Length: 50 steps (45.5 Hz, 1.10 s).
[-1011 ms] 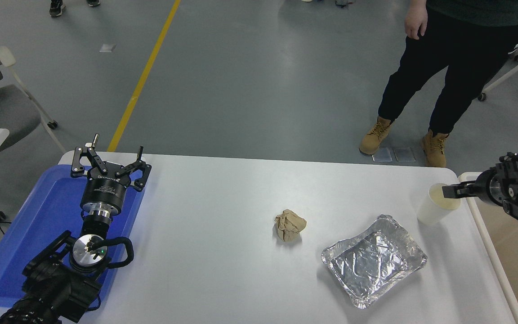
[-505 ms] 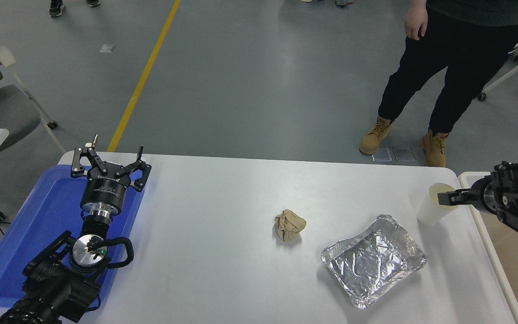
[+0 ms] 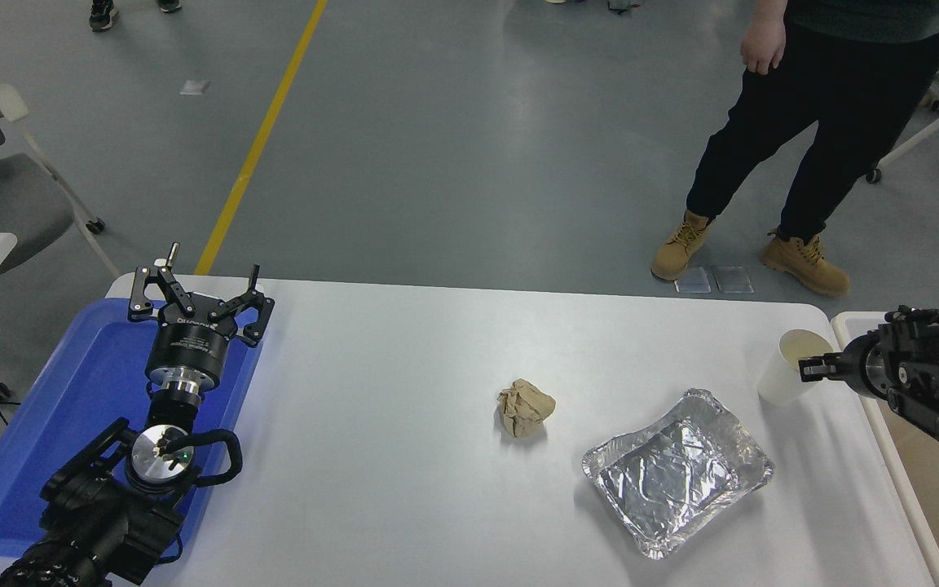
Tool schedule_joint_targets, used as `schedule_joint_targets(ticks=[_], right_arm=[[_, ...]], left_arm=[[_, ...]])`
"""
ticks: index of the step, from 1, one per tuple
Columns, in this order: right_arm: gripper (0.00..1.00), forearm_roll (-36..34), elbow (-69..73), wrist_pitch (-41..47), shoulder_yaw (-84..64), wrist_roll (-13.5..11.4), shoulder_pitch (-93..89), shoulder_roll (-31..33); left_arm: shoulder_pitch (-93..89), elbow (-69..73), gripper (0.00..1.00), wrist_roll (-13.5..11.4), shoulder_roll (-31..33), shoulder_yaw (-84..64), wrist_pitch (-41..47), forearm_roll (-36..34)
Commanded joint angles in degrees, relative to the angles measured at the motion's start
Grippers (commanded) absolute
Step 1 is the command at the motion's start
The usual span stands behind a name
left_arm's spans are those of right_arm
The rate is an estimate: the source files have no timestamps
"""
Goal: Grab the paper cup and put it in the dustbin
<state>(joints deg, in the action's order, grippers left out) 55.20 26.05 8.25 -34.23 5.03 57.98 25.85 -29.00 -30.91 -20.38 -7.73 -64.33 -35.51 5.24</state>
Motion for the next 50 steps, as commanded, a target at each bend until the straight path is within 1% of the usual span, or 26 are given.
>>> schedule_joint_targets(ticks=[1,38,50], right_arm=[[0.00,0.3,0.0,0.2,0.0,0.1,-0.2,-0.2],[0.00,0.2,2.2,1.0,0.1,0.2,2.4,0.6],[0.00,0.3,10.7,2.8,-0.9,0.1,9.4,6.8]], left_arm=[[0.0,0.0,1.00,0.0,0.0,0.0,0.0,0.0],[0.0,0.0,1.00,0.1,0.0,0.0,0.0,-0.1],[-0.1,0.0,1.00,0.2,0.1,0.0,0.0,-0.1]])
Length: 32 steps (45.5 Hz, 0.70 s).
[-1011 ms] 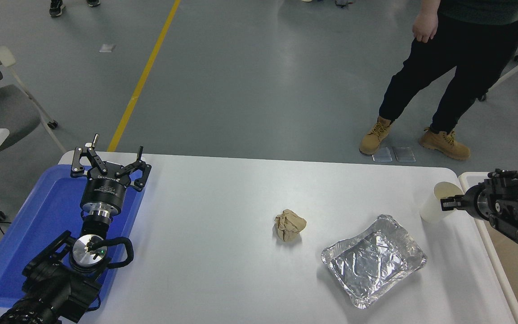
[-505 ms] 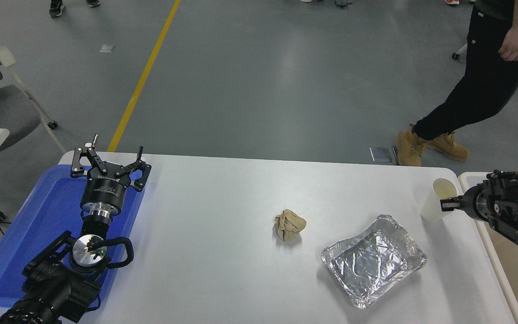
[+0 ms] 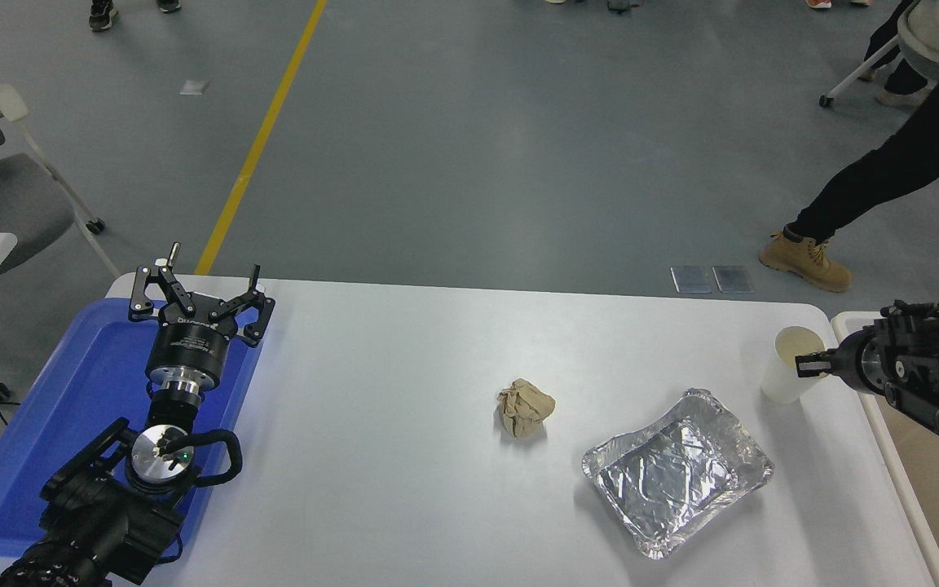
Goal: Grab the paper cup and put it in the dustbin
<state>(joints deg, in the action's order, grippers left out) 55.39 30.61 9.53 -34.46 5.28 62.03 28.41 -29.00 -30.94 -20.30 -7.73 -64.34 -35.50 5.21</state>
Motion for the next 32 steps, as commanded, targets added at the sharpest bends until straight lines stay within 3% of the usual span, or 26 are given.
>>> schedule_joint_targets(ticks=[1,18,32], right_arm=[[0.00,0.2,6.8,1.6,-0.8,-0.2,6.1,4.9],[0.00,1.7,22.3,8.8,-10.0,-0.3,26.5,15.7],[0.00,1.5,31.1,18.2,-19.7,-0.3,46.6,19.8]], left_arm=[[0.0,0.0,1.00,0.1,0.0,0.0,0.0,0.0],[0.0,0.0,1.00,0.2,0.0,0.0,-0.1,0.0],[0.0,0.0,1.00,0.2,0.0,0.0,0.0,0.0]])
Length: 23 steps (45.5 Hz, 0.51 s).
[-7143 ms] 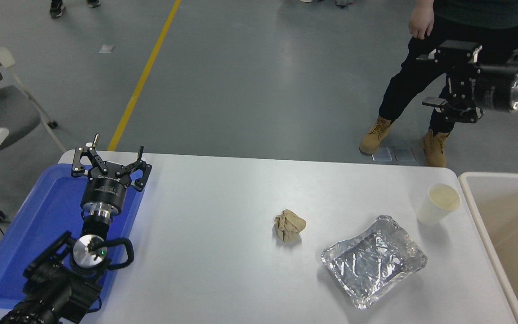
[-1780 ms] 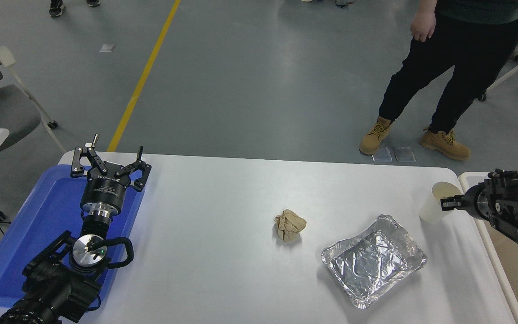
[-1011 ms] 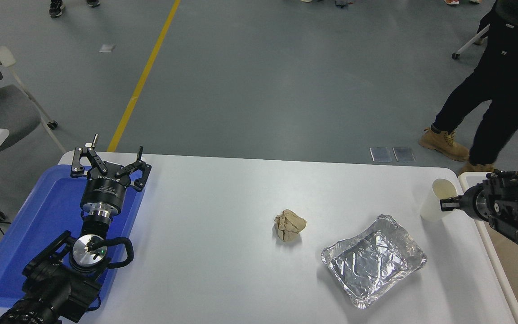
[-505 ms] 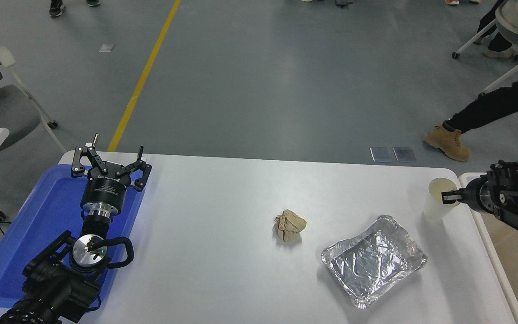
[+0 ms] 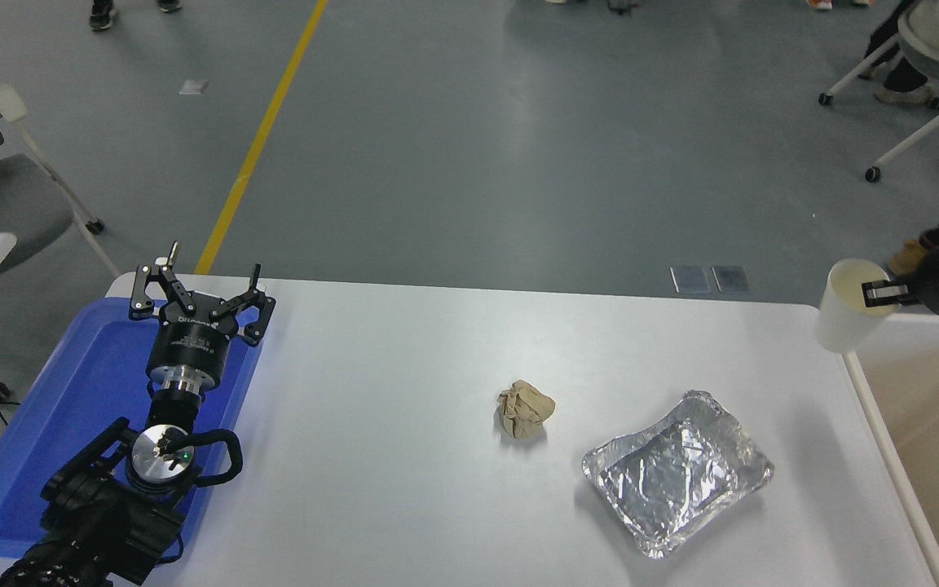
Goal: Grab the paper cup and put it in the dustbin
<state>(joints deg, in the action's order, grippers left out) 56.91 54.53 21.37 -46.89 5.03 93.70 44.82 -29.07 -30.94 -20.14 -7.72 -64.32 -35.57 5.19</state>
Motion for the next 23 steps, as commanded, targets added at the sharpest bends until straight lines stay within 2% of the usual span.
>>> schedule_joint_targets(ticks=[1,23], right_arm=[[0.00,-0.1,7.8,6.7,-8.1,0.0,16.3,3.4],[0.00,-0.7,13.5,13.5,-15.8,-0.1,33.2,3.4]], left_arm=[[0.0,0.0,1.00,0.0,0.0,0.0,0.1,0.0],[0.0,0.0,1.00,0.0,0.0,0.0,0.1,0.0]])
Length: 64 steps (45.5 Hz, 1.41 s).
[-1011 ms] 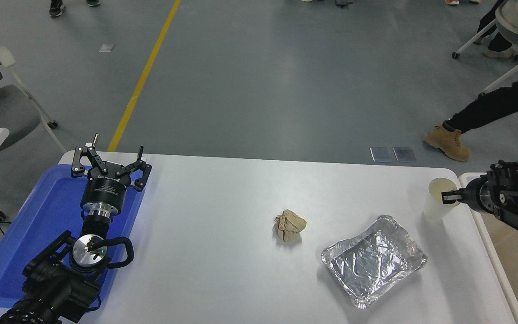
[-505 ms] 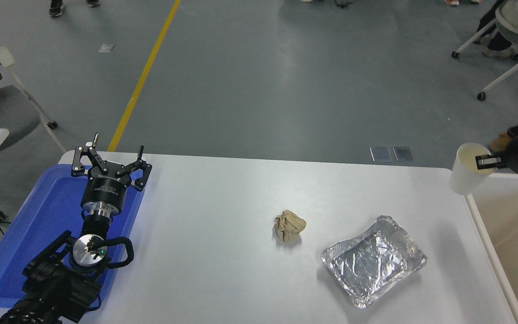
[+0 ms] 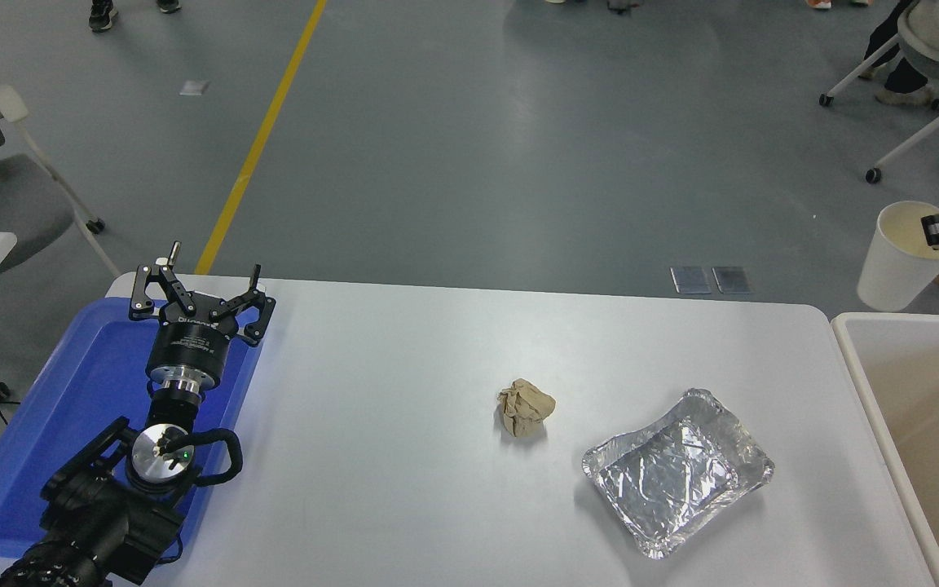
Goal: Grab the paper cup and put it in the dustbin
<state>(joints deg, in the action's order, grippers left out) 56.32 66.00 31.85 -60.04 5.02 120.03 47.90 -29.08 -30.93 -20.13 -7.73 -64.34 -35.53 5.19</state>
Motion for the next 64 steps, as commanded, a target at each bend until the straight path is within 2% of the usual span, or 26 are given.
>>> schedule_joint_targets(ticks=[1,25,37,50,64], right_arm=[[0.00,-0.2,2.0,3.1,-2.6,-0.1,7.1,0.4],[0.00,0.0,1.9,3.7,-2.4,-0.4,7.3,2.2],[0.00,1.2,0.3,3.1,-2.1,-0.6,4.5,6.1],[0.00,4.8,-14.5,2.3,0.7,0.2,-5.9,12.9],[0.00,4.4,-29.3,-3.0,8.3,3.7,-23.1,13.6]], left_arm=[[0.0,0.0,1.00,0.0,0.0,0.0,0.0,0.0],[0.0,0.0,1.00,0.0,0.0,0.0,-0.1,0.0],[0.0,0.0,1.00,0.0,0.0,0.1,0.0,0.0],[0.0,0.0,1.00,0.0,0.0,0.0,0.0,0.0],[0.1,0.0,1.00,-0.1,0.0,0.0,0.0,0.0]])
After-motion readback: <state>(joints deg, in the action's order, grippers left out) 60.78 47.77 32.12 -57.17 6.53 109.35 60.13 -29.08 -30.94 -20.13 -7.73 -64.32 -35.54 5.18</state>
